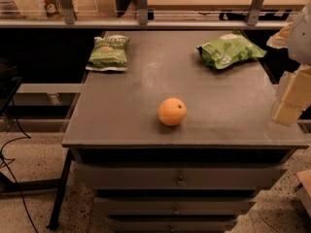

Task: Pick orange

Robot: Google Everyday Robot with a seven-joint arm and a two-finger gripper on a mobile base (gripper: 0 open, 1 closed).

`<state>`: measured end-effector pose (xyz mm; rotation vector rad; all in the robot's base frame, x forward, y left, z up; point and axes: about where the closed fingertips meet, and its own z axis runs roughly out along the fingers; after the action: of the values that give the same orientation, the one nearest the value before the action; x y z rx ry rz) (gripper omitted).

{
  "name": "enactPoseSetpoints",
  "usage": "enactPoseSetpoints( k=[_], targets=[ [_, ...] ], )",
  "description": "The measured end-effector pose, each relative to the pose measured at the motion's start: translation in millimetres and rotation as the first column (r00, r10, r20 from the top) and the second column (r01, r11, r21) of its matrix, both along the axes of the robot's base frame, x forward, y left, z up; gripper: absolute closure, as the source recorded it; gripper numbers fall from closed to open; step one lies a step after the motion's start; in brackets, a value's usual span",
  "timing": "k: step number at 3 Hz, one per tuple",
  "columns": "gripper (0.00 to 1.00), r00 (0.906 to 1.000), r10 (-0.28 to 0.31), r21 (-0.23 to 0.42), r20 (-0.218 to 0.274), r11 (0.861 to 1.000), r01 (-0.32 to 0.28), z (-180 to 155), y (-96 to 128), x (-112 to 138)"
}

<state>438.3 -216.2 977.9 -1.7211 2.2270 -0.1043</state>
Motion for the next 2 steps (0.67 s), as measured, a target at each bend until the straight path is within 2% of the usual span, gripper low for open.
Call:
enactPoseSetpoints(
  k=[1, 2],
  targets=[
    [0.0, 1.0, 0.003, 0.003, 0.006, 1.0, -0.003, -0.3, 2.6, 1.7],
    [0.0, 0.9996, 0.029, 0.024, 0.007, 0.999, -0.029, -12.0, 17.2, 12.9]
  ],
)
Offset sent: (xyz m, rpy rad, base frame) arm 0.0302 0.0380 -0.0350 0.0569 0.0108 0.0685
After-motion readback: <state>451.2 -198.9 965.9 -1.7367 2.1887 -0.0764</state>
